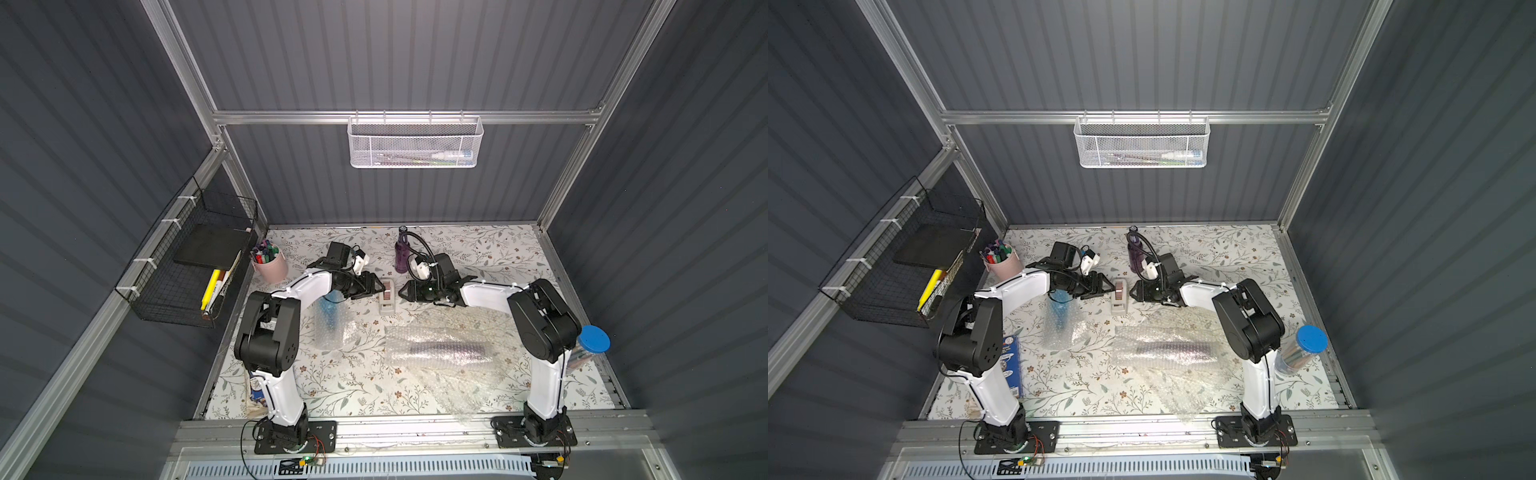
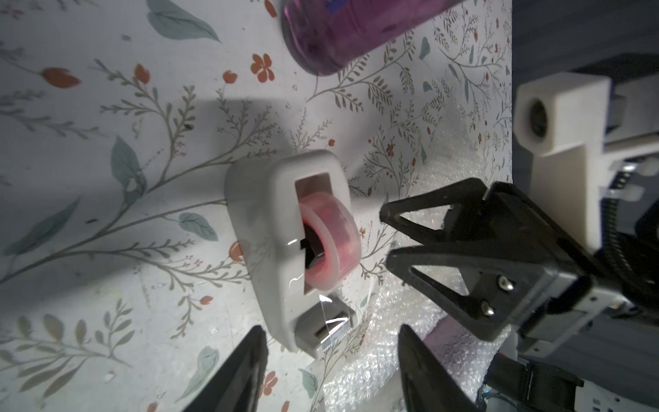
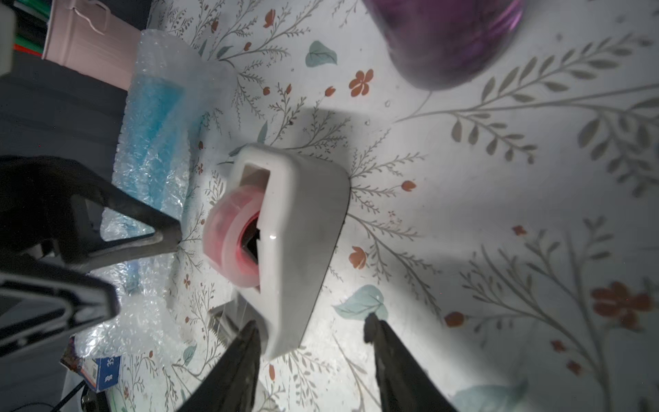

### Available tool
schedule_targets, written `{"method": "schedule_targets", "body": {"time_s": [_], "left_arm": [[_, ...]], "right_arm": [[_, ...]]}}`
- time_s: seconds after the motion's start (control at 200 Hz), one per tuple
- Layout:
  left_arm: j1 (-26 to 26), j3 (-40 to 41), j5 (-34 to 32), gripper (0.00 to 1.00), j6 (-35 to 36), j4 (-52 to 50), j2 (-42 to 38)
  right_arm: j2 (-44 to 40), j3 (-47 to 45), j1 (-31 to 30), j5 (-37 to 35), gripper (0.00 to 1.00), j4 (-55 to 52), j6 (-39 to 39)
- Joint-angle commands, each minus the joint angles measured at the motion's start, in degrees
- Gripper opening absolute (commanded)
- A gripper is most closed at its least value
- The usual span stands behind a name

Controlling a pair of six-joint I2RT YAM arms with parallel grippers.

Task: Wrap wine bottles in bubble wrap
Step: Tear off the tape using the Tape Cutter.

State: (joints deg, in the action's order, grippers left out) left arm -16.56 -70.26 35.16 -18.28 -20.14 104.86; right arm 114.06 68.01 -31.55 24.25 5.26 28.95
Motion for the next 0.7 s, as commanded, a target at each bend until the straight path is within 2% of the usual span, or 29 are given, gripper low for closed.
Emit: {"method": "schedule_targets", "body": {"time_s": [0.0, 0.205, 0.42, 0.49, 0.695], "left_arm": [[-0.40, 0.75, 3.44, 0.57, -2.20, 3.97, 1.37], [-0.45, 3.18, 5.50, 0.48, -4.33, 7.62, 2.98], [-0.85, 5.40, 6.55, 0.46, -5.70, 10.20, 2.52], [-0.93, 6.35, 8.21, 0.41, -6.98, 12.11, 3.08], [-1.90, 6.07, 9.14, 0.38, -7.44, 12.91, 3.90]], "right_arm": [[1.66, 1.51, -0.34, 0.86, 0.51, 4.42, 4.14], [3.44, 2.65, -0.97, 1.28, 0.47, 4.72, 4.91], [4.05, 3.46, -1.37, 0.70, 0.44, 3.40, 6.38], [4.15, 3.83, -1.50, 0.16, 0.43, 3.03, 7.07], [4.14, 5.01, -1.75, -0.34, 0.40, 1.19, 8.44]]}}
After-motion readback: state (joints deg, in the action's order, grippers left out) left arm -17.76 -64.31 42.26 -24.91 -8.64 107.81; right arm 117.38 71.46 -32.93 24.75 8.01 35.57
